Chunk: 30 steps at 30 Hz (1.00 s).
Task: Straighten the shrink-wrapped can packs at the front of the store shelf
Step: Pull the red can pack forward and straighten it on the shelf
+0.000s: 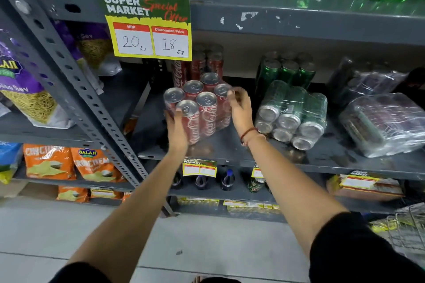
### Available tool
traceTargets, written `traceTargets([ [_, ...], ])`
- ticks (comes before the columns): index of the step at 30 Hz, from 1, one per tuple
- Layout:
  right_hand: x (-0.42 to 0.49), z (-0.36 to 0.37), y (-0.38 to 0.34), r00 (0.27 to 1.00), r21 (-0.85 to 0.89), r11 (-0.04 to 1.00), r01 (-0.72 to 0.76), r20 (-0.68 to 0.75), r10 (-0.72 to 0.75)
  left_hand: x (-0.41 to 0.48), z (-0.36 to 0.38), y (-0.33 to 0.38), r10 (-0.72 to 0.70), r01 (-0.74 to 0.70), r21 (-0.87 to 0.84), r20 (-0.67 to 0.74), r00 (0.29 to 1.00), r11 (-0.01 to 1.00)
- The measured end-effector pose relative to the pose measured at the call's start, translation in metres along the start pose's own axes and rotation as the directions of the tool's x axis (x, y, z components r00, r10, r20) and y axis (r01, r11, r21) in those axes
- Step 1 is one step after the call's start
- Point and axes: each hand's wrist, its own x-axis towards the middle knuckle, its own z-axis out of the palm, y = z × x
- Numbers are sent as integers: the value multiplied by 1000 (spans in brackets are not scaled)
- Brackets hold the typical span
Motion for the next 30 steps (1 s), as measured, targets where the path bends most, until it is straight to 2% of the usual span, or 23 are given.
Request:
traceTargets([
  [2,-19,4,5,998,-33,998,58,-30,-59,19,-15,8,-71,72,-6,81,994,997],
  [6,-53,22,10,982,-89,987,135,-121,-146,44,-34,17,-72,71,11,205,976,997],
  [10,-66,31,11,969,-88,982,165,-172,-178,55,-41,20,-103,97,45,169,980,994],
  [14,-68,29,5,976,-82,986,145,-149,-156,56,-44,20,-152,141,82,154,976,987],
  [16,-67,21,2,980,-69,988,136,-141,-144,53,-44,21,-152,149,179,1,988,972],
  [17,-65,15,0,978,-72,988,139,-148,-149,50,-42,23,-54,77,244,-99,994,967],
  [18,-62,7,-3,973,-76,986,148,-167,-159,46,-39,26,110,-59,313,-149,983,948],
  [19,-59,-3,-8,965,-75,984,161,-199,-173,40,-34,30,278,-205,383,-144,950,901],
  [21,-51,-28,-18,929,-107,973,203,-294,-226,26,-16,43,519,-435,480,-51,853,762],
  [23,-44,-59,-25,869,-208,949,237,-391,-303,11,9,54,655,-573,576,84,751,583],
  [25,-36,-92,-27,824,-313,928,204,-457,-335,-6,38,59,695,-656,585,207,689,476],
  [28,-20,-142,-21,822,-427,904,2,-514,-245,-24,86,59,689,-743,466,323,649,481],
  [30,-11,-172,-13,851,-418,892,-171,-520,-80,-24,115,55,650,-731,423,347,676,535],
])
